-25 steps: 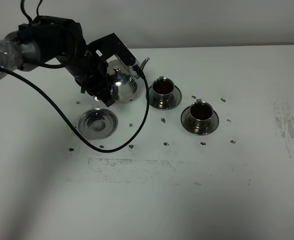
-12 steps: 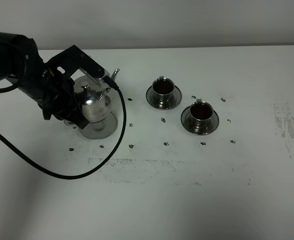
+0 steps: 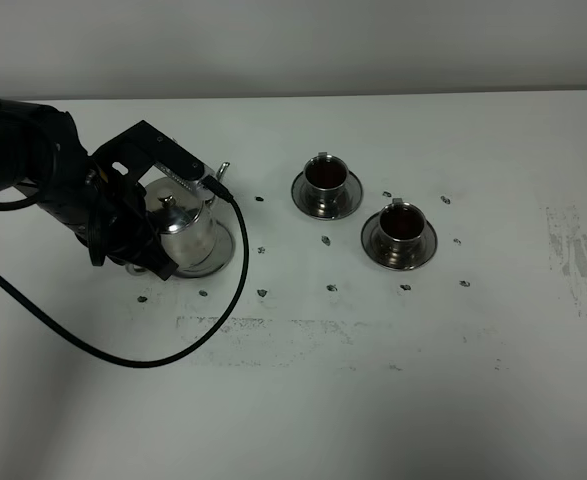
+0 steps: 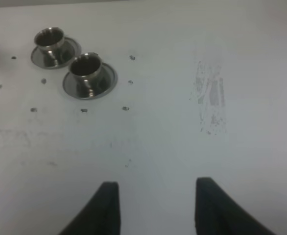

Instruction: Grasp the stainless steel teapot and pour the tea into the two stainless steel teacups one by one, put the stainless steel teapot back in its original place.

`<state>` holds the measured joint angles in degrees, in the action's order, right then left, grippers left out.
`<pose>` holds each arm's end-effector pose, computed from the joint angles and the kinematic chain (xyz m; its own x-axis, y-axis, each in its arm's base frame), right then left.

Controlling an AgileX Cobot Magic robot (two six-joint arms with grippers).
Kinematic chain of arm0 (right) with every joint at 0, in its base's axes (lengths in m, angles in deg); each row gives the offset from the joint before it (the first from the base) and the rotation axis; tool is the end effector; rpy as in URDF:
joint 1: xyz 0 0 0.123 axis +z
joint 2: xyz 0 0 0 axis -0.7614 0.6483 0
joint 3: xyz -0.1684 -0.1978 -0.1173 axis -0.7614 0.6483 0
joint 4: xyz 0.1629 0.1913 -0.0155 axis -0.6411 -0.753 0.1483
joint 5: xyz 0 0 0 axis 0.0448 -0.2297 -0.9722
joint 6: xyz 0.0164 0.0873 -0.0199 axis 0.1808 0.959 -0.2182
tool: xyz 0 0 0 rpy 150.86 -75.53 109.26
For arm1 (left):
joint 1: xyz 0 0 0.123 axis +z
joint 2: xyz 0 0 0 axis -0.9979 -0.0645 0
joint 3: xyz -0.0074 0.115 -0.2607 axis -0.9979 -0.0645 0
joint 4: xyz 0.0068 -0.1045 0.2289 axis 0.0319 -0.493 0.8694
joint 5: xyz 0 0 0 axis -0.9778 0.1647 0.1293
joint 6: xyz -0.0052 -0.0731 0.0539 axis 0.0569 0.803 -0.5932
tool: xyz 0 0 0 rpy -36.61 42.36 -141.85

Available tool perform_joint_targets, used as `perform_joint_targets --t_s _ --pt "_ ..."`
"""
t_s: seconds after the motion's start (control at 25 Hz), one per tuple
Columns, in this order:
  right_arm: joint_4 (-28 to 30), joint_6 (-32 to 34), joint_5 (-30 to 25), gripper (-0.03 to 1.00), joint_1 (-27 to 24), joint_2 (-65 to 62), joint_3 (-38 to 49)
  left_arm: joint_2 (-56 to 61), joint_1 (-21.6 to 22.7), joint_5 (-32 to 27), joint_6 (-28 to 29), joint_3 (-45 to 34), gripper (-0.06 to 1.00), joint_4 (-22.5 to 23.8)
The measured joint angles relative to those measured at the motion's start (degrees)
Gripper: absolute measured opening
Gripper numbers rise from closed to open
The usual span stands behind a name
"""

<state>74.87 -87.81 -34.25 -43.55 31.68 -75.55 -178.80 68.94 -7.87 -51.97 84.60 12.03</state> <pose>-0.0115 0.0053 0.2794 -0.4775 -0.0150 -0.8785 -0.1508 0.9864 0.0651 0.3496 -0.1120 0.1816 -0.6561 0.6539 -0.3767 0.6538 0.7419 0.1490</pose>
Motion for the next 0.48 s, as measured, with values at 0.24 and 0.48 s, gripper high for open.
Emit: perform_joint_targets --t_s 0.24,0.48 --pt "0.0 0.0 0.0 0.35 0.0 0.0 0.0 -1.8 0.0 1.8 0.4 0.0 0.18 -0.1" --pt "0.0 0.0 0.0 0.35 0.0 0.0 0.0 -3.2 0.0 2.7 0.4 0.0 0.18 -0.3"
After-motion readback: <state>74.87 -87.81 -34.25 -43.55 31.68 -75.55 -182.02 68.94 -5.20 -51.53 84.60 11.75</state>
